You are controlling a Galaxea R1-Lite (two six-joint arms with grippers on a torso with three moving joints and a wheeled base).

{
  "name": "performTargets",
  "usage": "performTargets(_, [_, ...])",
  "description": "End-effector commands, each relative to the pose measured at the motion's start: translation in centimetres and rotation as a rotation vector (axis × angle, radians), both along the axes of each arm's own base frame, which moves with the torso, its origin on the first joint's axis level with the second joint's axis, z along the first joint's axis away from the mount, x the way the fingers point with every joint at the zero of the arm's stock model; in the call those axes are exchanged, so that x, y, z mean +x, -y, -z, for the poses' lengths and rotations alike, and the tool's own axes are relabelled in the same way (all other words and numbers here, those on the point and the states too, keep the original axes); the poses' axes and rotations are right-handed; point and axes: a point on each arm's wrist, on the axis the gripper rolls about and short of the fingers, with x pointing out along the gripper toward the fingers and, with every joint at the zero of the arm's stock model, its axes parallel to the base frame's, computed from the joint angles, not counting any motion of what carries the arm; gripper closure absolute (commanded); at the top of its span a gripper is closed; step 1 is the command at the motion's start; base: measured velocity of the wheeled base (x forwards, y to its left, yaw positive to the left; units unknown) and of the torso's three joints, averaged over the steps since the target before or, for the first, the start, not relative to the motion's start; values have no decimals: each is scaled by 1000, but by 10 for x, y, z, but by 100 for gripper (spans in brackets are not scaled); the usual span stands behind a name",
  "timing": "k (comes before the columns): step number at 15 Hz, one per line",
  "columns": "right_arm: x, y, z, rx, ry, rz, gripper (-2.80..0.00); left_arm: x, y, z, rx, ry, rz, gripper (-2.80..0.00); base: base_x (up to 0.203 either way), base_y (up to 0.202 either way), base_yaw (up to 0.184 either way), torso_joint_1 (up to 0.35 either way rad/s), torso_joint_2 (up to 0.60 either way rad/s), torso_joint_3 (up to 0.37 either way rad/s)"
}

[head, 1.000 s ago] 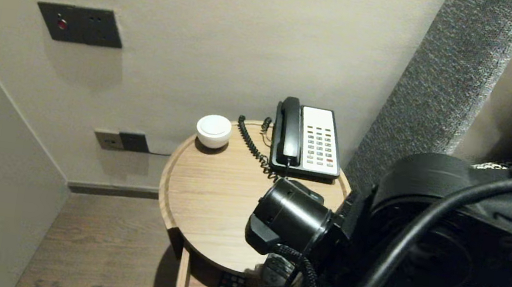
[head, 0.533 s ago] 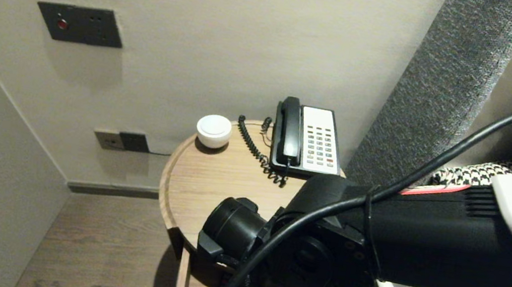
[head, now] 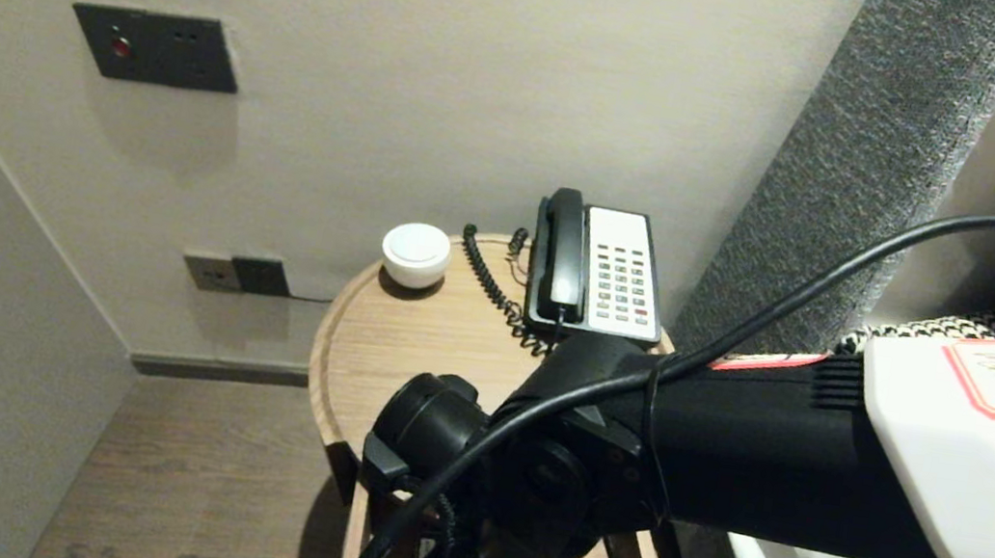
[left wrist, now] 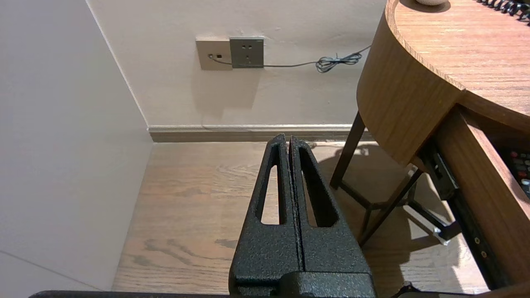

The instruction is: Take the remote control out of the drawer one by one and place them on the table

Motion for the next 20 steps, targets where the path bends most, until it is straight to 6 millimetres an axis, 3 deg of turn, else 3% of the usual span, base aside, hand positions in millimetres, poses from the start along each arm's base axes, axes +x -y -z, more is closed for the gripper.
performTargets(1, [8, 3, -2, 27, -27, 29, -280, 0, 0, 0, 0, 3, -1, 0, 0, 0, 0, 0, 0, 0])
performTargets(20, [14, 26, -27, 103, -31, 66, -280, 0, 0, 0, 0, 2, -1, 0, 0, 0, 0, 0, 0, 0])
